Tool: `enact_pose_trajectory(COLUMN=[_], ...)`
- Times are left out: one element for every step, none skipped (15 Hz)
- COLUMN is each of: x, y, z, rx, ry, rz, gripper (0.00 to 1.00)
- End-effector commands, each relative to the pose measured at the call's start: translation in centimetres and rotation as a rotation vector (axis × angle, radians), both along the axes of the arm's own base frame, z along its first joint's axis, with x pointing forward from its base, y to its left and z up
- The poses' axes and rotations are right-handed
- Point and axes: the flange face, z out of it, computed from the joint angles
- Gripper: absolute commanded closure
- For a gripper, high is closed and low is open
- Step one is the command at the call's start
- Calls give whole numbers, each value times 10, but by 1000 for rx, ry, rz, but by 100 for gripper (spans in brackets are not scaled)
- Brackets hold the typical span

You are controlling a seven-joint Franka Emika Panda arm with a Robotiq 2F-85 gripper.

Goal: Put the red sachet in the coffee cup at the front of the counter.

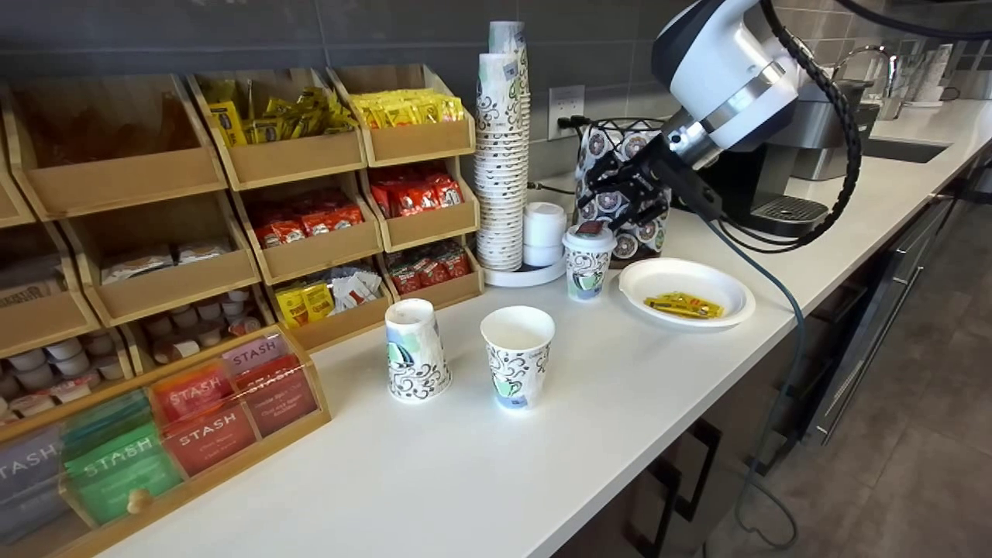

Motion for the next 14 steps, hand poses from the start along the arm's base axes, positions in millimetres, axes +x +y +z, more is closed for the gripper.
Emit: enact_pose_trajectory(x=[8,9,8,7,6,5,4,2,1,0,-1,-1,-2,-2], y=[-1,-1,0,0,-1,-1,-1,-2,-2,-2,-2,-2,-1,1], z=[-9,-11,-13,-14,-15,-15,-15,-12,-9,-7,-3,1,5,10], rx=[14,18,17,16,18,14,14,16,11,13,15,17,24,37], ry=[-11,-7,1,10,17,22,25,25,22,21,14,8,2,-8], rz=[-43,-44,-40,-39,-43,-46,-51,-52,-55,-57,-56,-56,-54,-49], gripper=[43,50,58,65,75,82,91,98,100,100,100,100,100,100])
